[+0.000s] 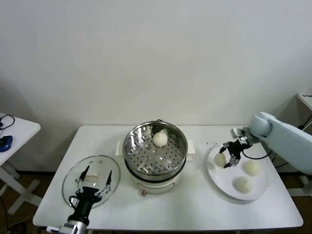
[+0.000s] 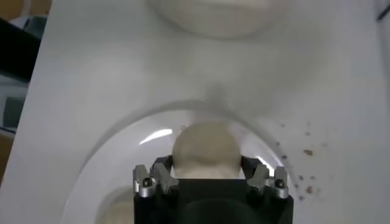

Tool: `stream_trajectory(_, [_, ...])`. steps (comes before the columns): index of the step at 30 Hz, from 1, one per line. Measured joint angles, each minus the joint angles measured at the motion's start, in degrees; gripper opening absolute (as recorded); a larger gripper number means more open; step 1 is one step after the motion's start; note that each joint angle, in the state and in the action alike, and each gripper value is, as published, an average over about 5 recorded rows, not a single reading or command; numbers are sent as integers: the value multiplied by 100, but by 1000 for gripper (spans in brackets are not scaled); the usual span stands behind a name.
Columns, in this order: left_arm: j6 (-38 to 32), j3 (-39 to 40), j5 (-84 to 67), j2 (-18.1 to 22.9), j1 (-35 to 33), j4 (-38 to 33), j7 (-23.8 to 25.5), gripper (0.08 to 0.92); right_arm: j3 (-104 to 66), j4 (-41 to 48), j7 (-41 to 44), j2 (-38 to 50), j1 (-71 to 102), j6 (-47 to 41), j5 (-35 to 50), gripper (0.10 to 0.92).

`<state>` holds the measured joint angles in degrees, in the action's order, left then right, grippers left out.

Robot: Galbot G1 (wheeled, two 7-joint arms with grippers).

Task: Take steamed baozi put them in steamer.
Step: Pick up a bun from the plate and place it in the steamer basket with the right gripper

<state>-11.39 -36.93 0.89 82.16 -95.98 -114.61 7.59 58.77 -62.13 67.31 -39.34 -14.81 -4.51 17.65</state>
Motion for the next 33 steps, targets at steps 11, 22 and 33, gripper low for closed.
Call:
stream_trajectory(11, [19, 6, -1, 7, -38, -72, -2, 823, 1229, -203, 12, -258, -1828, -229, 1474, 729])
stream_trajectory(22, [57, 83, 27, 29, -3, -139, -4, 823, 1760, -181, -202, -1223, -2534, -501, 2456, 729])
stream_trajectory(33, [134, 148, 131, 11, 42, -227, -1, 823, 1963, 68, -499, -2542, -2269, -732, 2887, 727])
